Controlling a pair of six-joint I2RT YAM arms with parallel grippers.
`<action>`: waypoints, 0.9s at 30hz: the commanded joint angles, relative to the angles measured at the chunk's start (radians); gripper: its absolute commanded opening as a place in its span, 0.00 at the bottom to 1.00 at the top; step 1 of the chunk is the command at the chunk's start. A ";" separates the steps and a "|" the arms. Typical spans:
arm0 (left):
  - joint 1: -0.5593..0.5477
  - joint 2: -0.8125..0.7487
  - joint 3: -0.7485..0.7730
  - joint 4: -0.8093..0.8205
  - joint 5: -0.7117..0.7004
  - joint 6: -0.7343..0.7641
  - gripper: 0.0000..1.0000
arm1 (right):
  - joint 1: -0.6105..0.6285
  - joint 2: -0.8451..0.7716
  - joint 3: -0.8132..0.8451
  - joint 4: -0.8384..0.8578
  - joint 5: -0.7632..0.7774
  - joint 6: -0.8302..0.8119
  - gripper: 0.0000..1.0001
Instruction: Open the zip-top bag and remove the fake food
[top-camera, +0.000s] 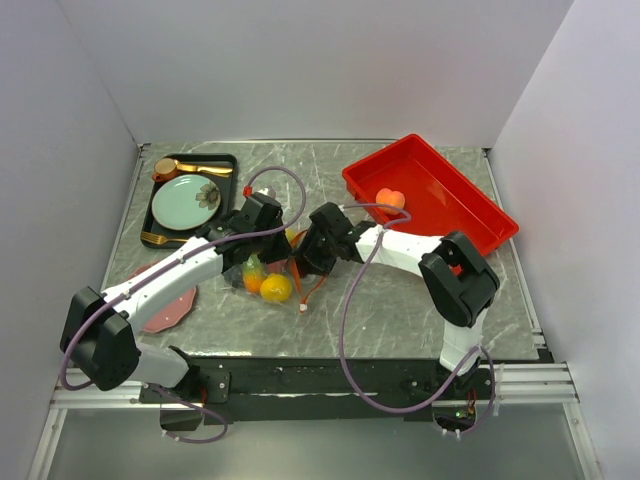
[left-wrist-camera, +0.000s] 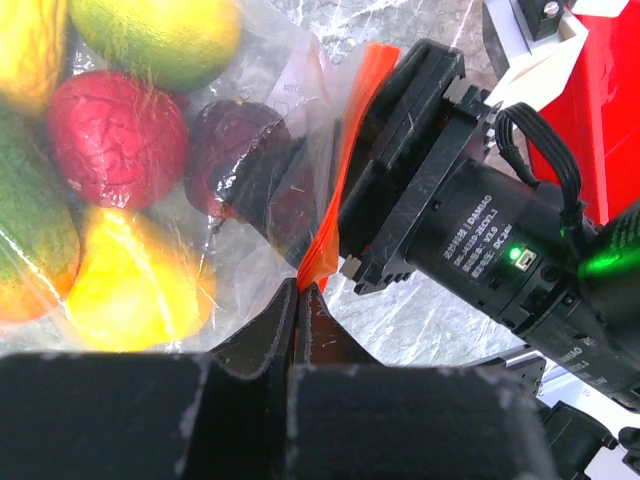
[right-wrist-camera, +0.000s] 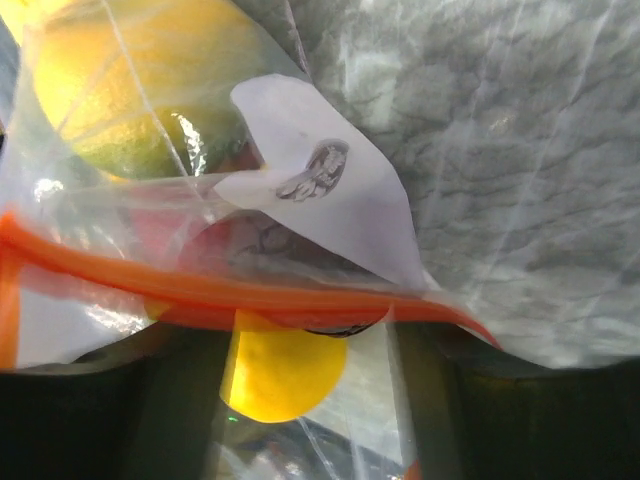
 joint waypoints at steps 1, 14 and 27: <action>0.000 -0.018 -0.001 0.013 -0.023 -0.003 0.01 | 0.011 -0.001 -0.003 0.009 0.028 0.004 0.38; 0.026 0.026 0.005 0.002 -0.074 0.015 0.01 | 0.011 -0.273 -0.097 -0.066 0.090 -0.094 0.14; 0.027 0.043 0.034 0.030 -0.034 0.026 0.01 | -0.459 -0.520 -0.027 -0.263 0.131 -0.275 0.17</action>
